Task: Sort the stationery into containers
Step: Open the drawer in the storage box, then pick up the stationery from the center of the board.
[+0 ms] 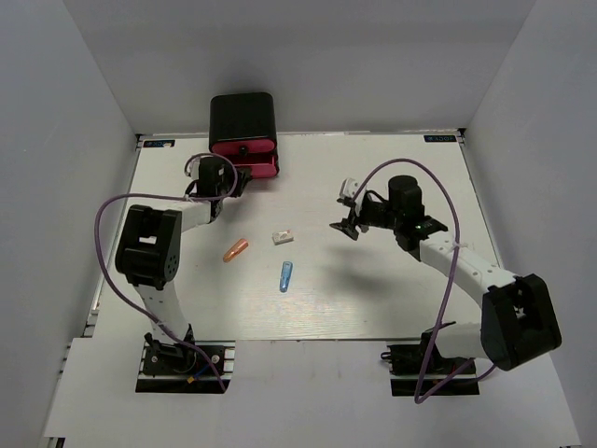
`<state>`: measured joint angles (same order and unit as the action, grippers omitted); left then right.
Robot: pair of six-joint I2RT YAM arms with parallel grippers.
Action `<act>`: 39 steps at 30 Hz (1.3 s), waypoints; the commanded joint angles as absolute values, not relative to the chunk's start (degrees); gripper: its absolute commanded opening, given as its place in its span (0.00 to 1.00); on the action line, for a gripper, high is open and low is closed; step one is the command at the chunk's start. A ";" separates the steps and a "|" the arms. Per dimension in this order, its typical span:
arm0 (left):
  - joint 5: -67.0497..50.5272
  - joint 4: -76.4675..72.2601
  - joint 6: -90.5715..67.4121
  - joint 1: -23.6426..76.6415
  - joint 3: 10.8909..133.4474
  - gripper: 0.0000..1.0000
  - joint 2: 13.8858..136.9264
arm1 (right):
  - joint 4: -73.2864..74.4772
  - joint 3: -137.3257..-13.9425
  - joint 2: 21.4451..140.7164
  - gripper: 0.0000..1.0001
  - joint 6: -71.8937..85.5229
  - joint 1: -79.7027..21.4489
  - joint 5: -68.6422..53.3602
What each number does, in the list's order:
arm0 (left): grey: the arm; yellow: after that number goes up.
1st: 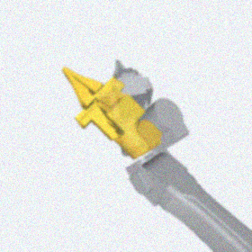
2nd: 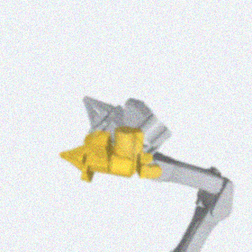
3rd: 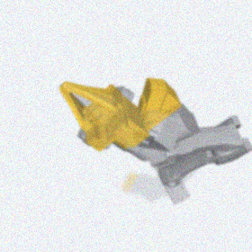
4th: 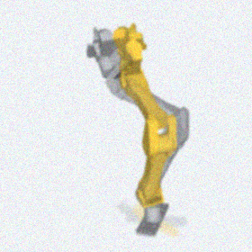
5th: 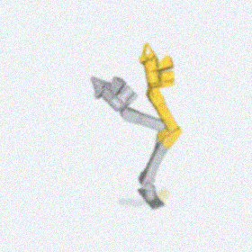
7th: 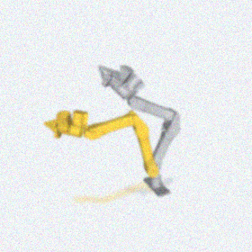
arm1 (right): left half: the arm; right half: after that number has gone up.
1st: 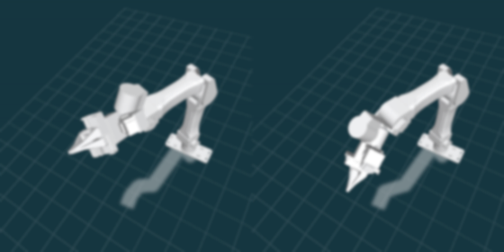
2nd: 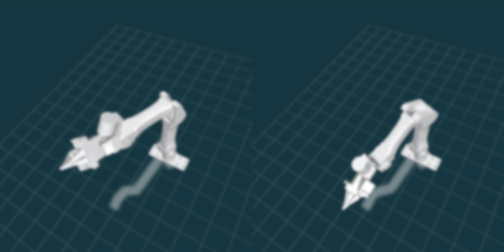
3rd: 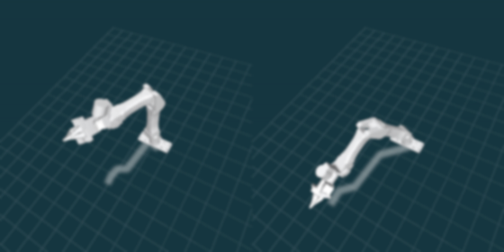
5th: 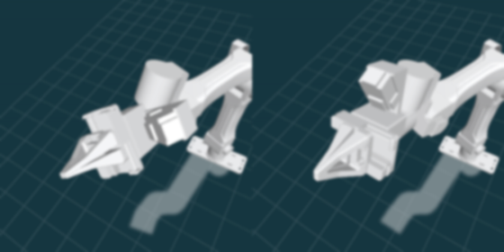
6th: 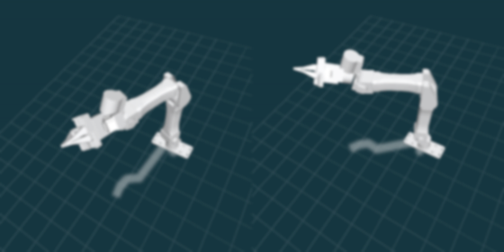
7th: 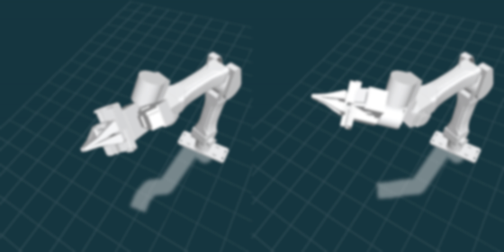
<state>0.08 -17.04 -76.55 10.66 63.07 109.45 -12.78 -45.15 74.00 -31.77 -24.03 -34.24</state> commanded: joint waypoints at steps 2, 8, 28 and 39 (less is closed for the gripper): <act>-0.18 -14.59 -71.10 11.07 54.86 0.13 100.65 | -1.95 -46.23 77.69 0.72 -46.30 -24.26 -47.09; -0.18 -10.20 -69.88 10.37 51.77 0.59 94.66 | 10.09 -56.14 88.84 0.78 -59.31 -26.10 -52.91; -2.46 16.86 -39.38 10.37 44.22 0.39 64.61 | 19.60 -85.95 119.53 0.75 -62.76 -37.79 -40.18; -4.92 20.04 -34.19 10.90 38.24 0.76 58.62 | 20.47 -88.24 124.63 0.49 -62.84 -39.46 -32.26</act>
